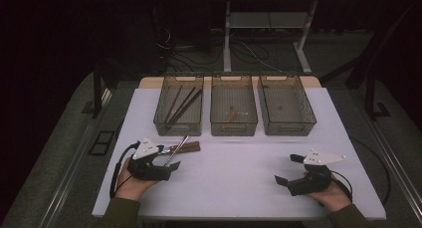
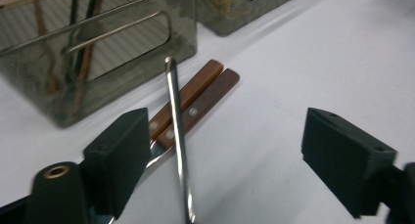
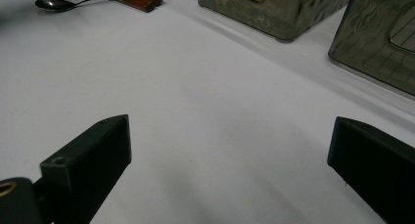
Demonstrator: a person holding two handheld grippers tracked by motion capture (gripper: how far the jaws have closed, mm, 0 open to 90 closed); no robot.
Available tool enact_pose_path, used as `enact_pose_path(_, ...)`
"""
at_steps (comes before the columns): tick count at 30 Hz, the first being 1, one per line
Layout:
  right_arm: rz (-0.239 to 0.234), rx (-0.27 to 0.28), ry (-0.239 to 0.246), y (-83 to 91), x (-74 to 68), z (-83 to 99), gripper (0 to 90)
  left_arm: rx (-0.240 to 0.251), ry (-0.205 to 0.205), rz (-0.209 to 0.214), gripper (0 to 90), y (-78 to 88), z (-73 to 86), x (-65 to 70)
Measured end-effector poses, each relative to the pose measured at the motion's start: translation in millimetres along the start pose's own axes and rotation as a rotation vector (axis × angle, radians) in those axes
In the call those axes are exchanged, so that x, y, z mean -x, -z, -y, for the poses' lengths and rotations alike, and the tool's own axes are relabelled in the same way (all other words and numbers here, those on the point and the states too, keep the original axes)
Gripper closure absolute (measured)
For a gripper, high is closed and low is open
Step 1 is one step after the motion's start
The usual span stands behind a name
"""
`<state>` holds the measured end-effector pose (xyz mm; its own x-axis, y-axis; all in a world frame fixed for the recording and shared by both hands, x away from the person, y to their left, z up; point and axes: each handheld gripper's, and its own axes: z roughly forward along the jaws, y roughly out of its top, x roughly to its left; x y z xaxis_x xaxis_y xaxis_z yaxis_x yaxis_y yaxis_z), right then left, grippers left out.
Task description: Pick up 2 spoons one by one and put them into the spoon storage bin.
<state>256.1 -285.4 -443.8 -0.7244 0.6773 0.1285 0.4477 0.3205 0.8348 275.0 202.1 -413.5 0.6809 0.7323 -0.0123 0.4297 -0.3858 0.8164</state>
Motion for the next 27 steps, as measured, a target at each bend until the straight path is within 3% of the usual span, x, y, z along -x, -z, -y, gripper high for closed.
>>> enact_pose_path(10, 0.003, -0.012, 0.001, -3.1, -1.0, 0.9, 2.2, -0.06, 0.054, -0.008, 41.5, 13.9, 24.1, -11.7)
enact_pose_path(17, -0.001, -0.013, 0.007, -4.2, -2.1, 0.7, 2.2, -0.092, 0.123, -0.013, 52.5, 18.0, 37.6, -19.5)
enact_pose_path(27, -0.002, -0.019, 0.008, -5.3, -2.2, 0.7, 2.2, -0.145, 0.149, 0.018, 52.4, 11.8, 43.8, -22.7)
